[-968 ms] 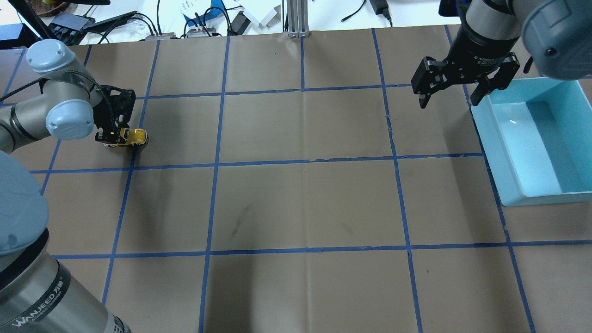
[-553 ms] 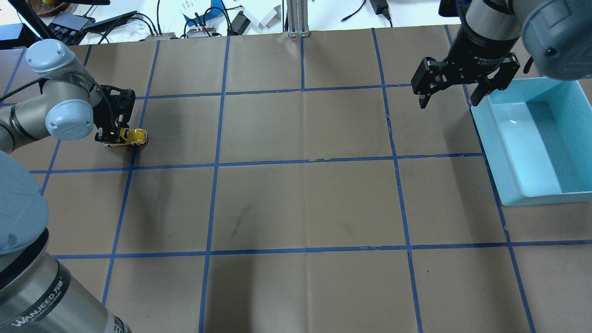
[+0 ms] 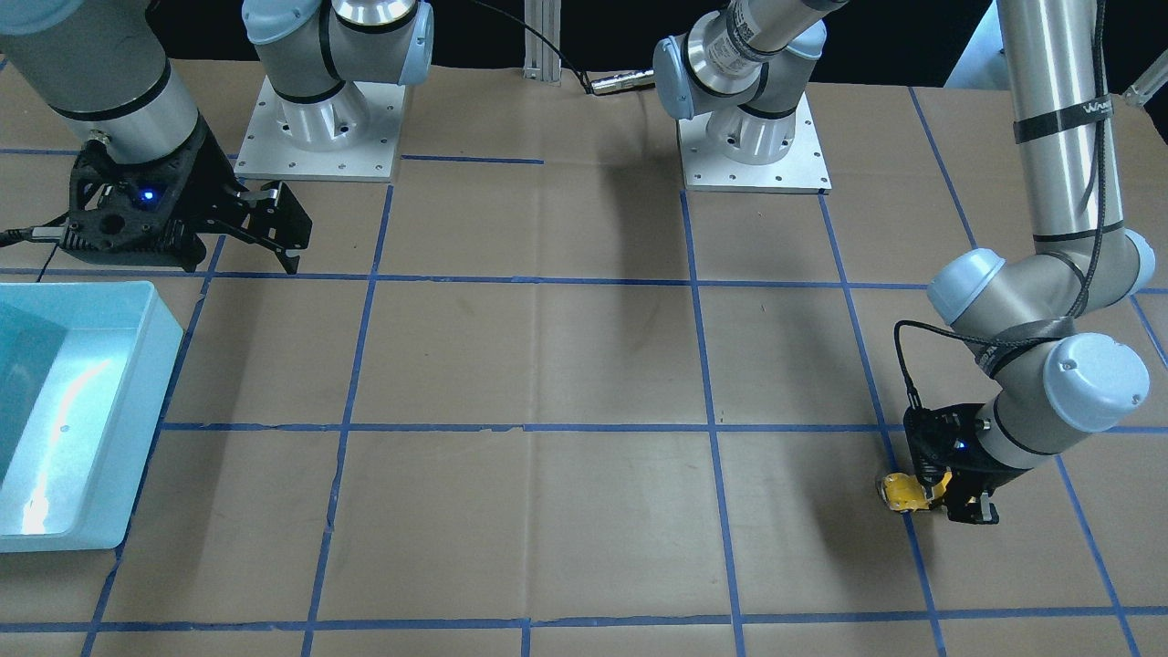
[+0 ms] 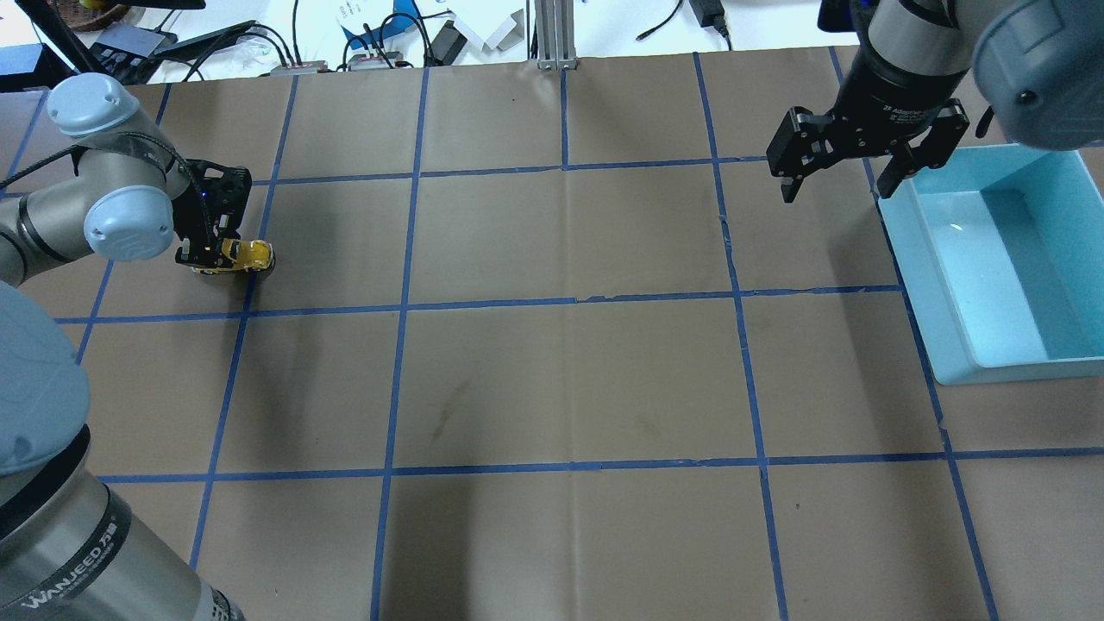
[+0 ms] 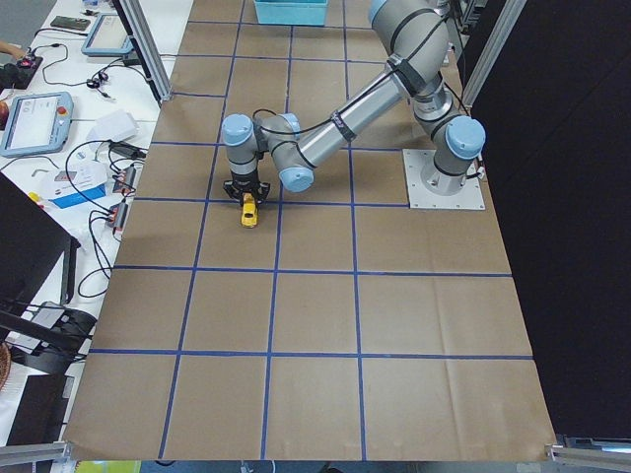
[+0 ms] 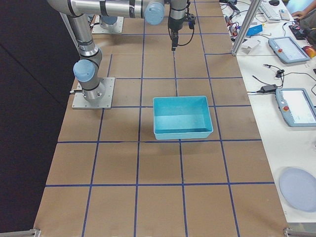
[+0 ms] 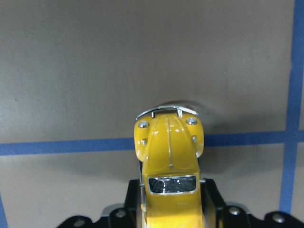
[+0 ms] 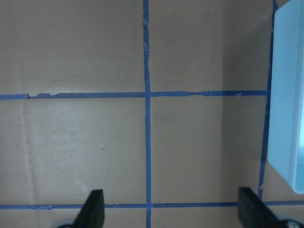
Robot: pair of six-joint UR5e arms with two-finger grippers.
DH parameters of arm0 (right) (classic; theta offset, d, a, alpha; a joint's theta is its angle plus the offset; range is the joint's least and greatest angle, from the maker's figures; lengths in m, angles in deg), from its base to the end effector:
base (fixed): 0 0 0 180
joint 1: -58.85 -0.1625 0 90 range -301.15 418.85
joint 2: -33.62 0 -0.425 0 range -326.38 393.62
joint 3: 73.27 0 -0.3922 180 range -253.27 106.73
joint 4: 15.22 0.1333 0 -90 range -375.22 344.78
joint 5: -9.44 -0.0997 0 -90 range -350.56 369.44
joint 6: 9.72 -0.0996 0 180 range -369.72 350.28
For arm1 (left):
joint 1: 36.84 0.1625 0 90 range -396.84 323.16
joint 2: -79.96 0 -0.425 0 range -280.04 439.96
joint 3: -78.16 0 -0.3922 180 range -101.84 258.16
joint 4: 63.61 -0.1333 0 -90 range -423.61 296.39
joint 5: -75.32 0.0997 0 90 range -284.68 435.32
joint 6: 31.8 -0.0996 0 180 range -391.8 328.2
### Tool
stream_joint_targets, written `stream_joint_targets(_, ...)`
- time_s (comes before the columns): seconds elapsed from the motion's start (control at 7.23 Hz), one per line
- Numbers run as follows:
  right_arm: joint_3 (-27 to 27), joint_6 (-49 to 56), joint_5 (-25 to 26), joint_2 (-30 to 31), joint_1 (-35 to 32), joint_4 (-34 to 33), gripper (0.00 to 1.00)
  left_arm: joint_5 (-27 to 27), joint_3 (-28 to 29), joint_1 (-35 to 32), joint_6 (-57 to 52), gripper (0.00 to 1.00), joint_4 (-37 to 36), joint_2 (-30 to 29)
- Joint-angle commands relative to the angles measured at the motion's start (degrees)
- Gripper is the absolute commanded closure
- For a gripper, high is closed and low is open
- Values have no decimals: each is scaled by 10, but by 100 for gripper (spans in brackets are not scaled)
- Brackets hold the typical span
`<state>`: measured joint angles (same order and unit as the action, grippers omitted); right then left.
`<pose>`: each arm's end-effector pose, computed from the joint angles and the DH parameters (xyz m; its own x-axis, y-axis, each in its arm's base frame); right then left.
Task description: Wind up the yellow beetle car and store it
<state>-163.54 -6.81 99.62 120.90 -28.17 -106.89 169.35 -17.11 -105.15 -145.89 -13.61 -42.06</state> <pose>0.1063 -0.5154 0.4647 -1.0000 0.0012 0.0020 0.0012 0.9997 0.0232 0.1198 -0.6429 0.1907 0.0408 0.9991 -0.0145 0.9957 -0.0395 0.0834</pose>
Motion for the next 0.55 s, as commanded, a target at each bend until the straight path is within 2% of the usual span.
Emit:
stream_joint_targets(0.0,0,0,0,0,0,0,0,-1,0,11,-2,100,1,1)
stream_joint_targets(0.41,0,0,0,0,0,0,0,-3,0,23,-11,100,0,-1)
